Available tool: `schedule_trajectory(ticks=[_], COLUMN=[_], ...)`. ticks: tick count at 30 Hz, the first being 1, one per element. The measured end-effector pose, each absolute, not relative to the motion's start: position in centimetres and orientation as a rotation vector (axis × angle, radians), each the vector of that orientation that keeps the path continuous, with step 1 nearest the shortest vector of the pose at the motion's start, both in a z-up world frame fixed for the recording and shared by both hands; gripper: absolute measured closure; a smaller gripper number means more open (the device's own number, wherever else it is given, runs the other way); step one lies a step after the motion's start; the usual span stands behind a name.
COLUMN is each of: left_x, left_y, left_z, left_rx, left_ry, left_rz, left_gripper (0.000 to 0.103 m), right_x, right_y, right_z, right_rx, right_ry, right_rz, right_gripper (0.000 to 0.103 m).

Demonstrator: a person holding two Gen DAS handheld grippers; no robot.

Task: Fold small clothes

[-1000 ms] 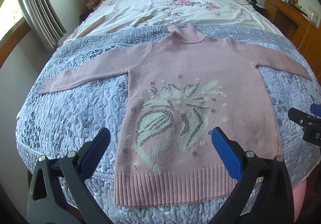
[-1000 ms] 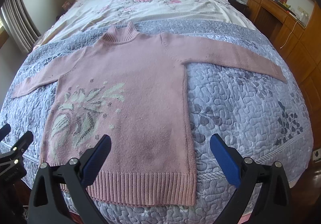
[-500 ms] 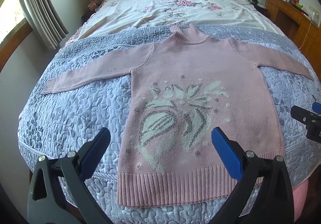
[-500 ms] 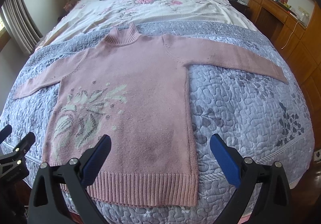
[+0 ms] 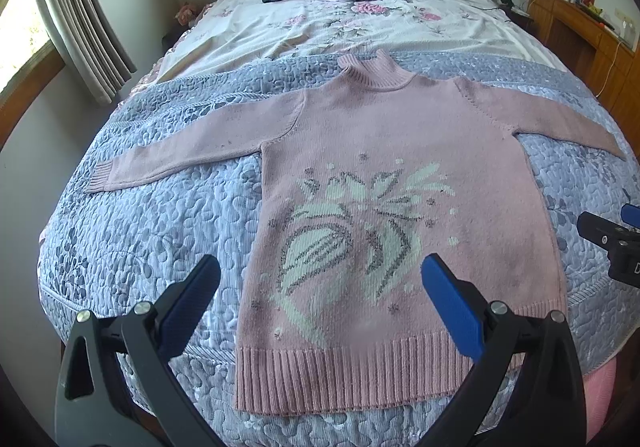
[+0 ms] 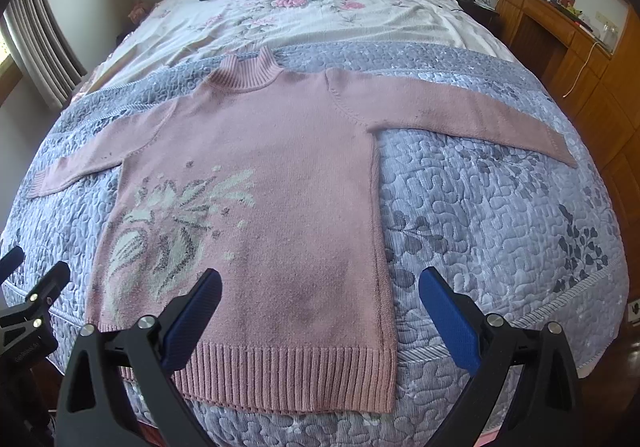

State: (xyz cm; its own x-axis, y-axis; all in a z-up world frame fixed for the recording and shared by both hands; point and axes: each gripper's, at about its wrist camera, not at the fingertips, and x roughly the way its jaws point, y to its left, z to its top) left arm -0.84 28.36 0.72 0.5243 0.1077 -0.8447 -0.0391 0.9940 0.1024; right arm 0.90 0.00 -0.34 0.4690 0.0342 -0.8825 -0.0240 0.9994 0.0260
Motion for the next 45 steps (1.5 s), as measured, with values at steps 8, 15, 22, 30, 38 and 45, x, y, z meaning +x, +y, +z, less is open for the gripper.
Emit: schedule_trajectory(ticks=[8,15,22,30,38,45], left_x=[-0.7,-0.7,-0.8,-0.7,-0.7,1.6], left_y=[28.4,28.3,28.1,28.2,28.2,27.4], left_z=[0.8,1.0,1.0,1.0,0.8,-0.1], left_rx=[0.072,0.077,0.085,0.087,0.085,0.046], left_ry=[1.017,1.011,1.009,1.009,1.008,1.015], left_rz=[0.085,0.085,0.090,0.094,0.089,0.073], left_gripper=[0.003,0.003,0.003,0.003,0.003,0.003], right_x=[0.9,1.1,1.1,1.4,1.5,3.1], right_y=[0.1,0.1,0.2,-0.3,-0.7,-4.1], right_z=[-0.3,-0.1,-0.1,0.2,0.1,-0.4], right_rx=[0.012,0.012,0.012,0.016,0.018,0.069], right_ry=[1.082,1.079,1.078,1.072,1.070,1.038], right_rz=[0.034,0.036,0.035,0.036,0.034,0.069], right_gripper=[0.004,0.004,0.004,0.004,0.004,0.004])
